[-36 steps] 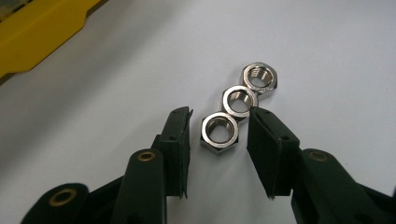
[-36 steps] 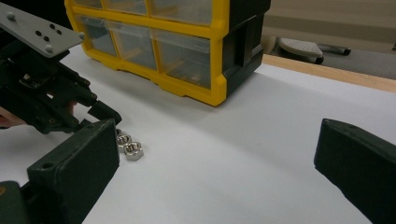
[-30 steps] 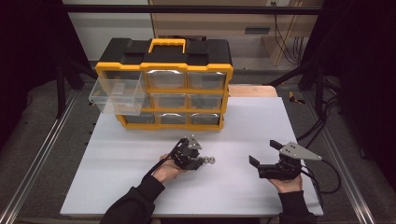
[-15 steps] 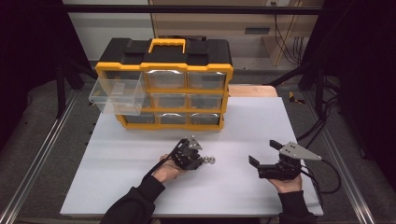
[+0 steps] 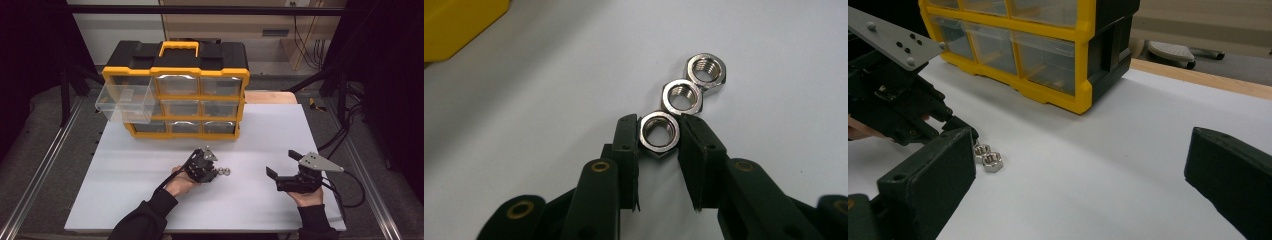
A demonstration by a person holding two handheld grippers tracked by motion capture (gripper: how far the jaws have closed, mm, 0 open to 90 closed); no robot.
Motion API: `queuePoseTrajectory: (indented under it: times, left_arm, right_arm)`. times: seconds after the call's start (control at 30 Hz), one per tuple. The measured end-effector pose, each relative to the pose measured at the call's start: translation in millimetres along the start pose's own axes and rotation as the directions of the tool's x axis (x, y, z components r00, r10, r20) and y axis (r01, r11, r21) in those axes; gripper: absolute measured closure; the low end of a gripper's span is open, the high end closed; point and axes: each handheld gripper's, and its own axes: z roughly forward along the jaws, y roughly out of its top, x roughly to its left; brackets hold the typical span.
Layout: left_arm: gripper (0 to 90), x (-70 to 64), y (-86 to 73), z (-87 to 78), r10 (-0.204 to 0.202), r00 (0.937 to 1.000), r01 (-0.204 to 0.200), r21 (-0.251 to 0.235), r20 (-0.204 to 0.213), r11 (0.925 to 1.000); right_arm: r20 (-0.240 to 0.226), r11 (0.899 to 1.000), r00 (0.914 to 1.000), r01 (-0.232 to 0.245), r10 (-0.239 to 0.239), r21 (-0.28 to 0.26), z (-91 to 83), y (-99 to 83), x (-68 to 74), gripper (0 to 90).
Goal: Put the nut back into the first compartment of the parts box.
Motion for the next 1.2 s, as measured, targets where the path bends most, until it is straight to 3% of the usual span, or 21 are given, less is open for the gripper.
queuePoseTrajectory:
  times: [0.43, 0.57, 0.8, 0.93, 1.2]
  left_arm:
    - [69.4, 0.4, 1.2, -15.4, -0.003, 0.9999, 0.003, -0.007, -0.010, 1.0000]
    - [69.5, 1.2, 0.5, -24.2, -0.011, 0.9999, 0.011, -0.020, -0.012, 0.9997]
    - [69.5, 2.3, -0.6, -41.6, 0.014, 0.9994, -0.015, -0.014, -0.030, 0.9998]
    - [69.4, 1.3, -0.3, -51.4, 0.009, 0.9994, -0.010, -0.044, -0.033, 0.9990]
    - [69.4, 1.0, 0.1, -72.4, 0.025, 0.9989, -0.028, -0.057, -0.039, 0.9980]
  right_arm:
    - [0.000, 1.000, 1.0000, 0.001, -0.001, 0.001, 0.2, 0.1, 0.5, 0.5]
    - [-0.002, 1.000, 1.0000, -0.001, 0.001, 0.004, 0.8, -0.1, 0.9, 0.5]
    - [-0.005, 1.000, 1.0000, -0.003, 0.003, 0.007, 1.6, -0.1, 1.7, 0.5]
    - [-0.004, 1.000, 1.0000, -0.001, 0.001, 0.006, 1.4, 0.0, 1.9, 0.5]
    - [-0.008, 1.000, 1.0000, 0.002, -0.002, 0.007, 1.7, -0.2, 1.9, 0.6]
